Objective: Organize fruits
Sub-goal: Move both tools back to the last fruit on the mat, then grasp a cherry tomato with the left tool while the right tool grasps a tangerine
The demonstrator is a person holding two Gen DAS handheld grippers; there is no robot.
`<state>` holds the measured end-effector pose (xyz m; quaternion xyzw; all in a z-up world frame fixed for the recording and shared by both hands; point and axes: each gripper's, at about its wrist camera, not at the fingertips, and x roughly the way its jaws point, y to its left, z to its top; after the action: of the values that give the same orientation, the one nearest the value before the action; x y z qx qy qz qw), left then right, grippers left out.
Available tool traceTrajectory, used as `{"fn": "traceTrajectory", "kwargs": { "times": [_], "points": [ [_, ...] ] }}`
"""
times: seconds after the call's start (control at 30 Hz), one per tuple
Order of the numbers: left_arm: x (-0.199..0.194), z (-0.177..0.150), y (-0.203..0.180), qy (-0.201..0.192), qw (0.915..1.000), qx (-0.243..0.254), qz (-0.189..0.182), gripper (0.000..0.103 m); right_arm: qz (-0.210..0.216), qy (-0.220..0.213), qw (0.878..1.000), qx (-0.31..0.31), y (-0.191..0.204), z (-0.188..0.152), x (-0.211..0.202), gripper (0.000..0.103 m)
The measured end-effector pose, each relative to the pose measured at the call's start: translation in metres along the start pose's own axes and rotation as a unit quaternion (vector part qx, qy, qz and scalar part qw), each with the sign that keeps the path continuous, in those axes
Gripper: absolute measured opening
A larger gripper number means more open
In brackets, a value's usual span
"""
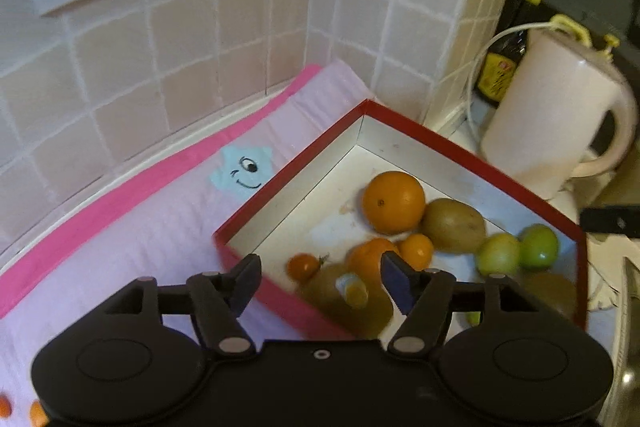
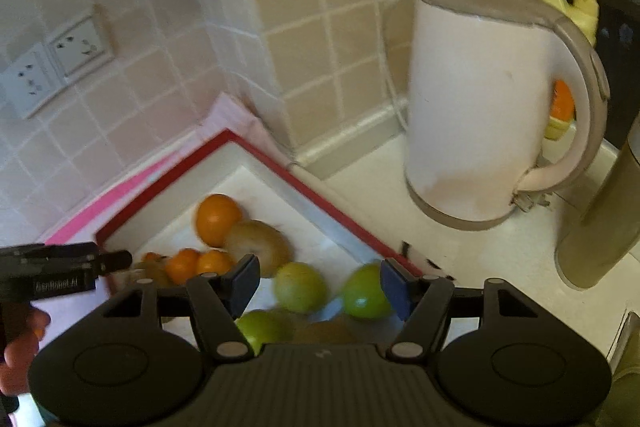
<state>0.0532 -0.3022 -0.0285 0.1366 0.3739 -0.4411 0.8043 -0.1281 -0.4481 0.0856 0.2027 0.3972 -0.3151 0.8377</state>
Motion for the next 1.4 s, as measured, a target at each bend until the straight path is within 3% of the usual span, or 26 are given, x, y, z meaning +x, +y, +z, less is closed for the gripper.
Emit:
{"fn": "traceTrajectory", "kwargs": {
  "times": [0.17,0.33,0.53,0.73,0.9,1.07,1.1,1.13,1.4],
  "points": [
    [-0.058,-0.028,0.026,-0.039,0.999,-0.001,0.024,0.079,0.012,-0.029,0.998,-0.053,0.052,0.007,-0.02,0.072],
    [-0.119,-0.052,0.078,-0.072,0.9933,-0.029,0.086,0.079,0.058,-0.048,0.993,-0.09,0.114,0.004,-0.024,0.074],
    [-0.179,-0.082,0.155,-0.083,0.9759,-0.105,0.172,0.078,0.117,-0.034,0.985,-0.126,0.178,-0.013,-0.012,0.074],
    [-0.223,-0.095,0.207,-0.108,0.9593,-0.147,0.216,0.078,0.167,-0.027,0.973,-0.158,0.242,-0.024,-0.005,0.073],
    [-0.223,-0.104,0.234,-0.109,0.959,-0.155,0.211,0.078,0.2,-0.019,0.963,-0.178,0.291,-0.029,0.011,0.073],
    [-0.182,-0.119,0.254,-0.074,0.9654,-0.174,0.18,0.078,0.21,0.021,0.955,-0.207,0.327,-0.05,0.045,0.07],
    [-0.174,-0.123,0.258,-0.066,0.9662,-0.179,0.173,0.072,0.21,0.031,0.953,-0.216,0.333,-0.055,0.052,0.07],
    [-0.164,-0.126,0.261,-0.059,0.9671,-0.185,0.165,0.066,0.211,0.038,0.951,-0.222,0.337,-0.059,0.058,0.068],
    [-0.119,-0.141,0.27,-0.03,0.9784,-0.169,0.114,0.065,0.225,0.086,0.934,-0.262,0.357,-0.087,0.101,0.062]
  ]
}}
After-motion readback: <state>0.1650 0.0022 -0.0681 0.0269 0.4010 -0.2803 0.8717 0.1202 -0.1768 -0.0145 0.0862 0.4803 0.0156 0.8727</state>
